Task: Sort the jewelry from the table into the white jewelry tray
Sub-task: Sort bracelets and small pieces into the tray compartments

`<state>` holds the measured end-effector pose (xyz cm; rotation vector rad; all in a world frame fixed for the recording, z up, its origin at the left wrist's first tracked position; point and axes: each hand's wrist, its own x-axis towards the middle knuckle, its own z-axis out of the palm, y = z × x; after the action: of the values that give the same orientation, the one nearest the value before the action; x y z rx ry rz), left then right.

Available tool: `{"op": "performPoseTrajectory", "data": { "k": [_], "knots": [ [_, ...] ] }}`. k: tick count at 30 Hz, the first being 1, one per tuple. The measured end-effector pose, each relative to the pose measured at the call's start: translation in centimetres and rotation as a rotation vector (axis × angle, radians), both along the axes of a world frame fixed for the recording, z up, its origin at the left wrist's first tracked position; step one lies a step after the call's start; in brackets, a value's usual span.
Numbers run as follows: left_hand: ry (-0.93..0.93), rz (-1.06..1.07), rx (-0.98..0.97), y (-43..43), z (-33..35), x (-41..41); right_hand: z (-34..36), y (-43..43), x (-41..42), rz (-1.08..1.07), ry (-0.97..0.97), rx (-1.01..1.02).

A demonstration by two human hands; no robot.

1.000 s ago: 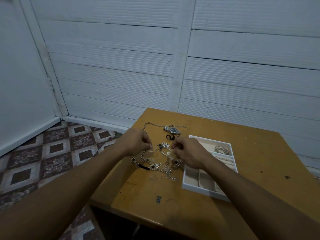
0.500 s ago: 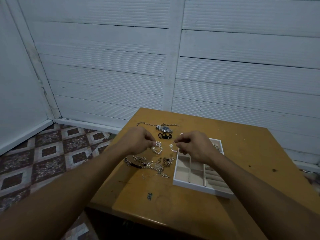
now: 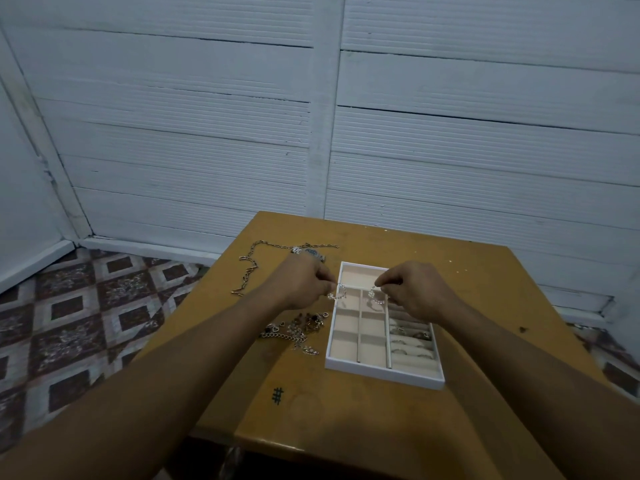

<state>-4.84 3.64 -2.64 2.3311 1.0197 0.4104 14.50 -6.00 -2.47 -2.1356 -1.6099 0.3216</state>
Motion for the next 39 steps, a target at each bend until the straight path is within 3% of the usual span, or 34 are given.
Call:
{"op": "performPoseTrajectory", "data": {
  "k": [14, 22, 39],
  "knots": [
    [0.039, -0.034, 0.032, 0.8, -1.2, 1.0, -1.7, 1.8, -0.9, 0.111, -0.216, -0.166],
    [0.041, -0.044, 0.066, 0.7, -1.2, 2.0, -1.7, 1.4, -0.5, 0.134, -0.199, -0.099],
    [0.091, -0.032, 0.068, -1.0, -2.0, 6.8, -1.8, -2.4, 3.5, -0.052, -0.040, 0.072]
  ]
}}
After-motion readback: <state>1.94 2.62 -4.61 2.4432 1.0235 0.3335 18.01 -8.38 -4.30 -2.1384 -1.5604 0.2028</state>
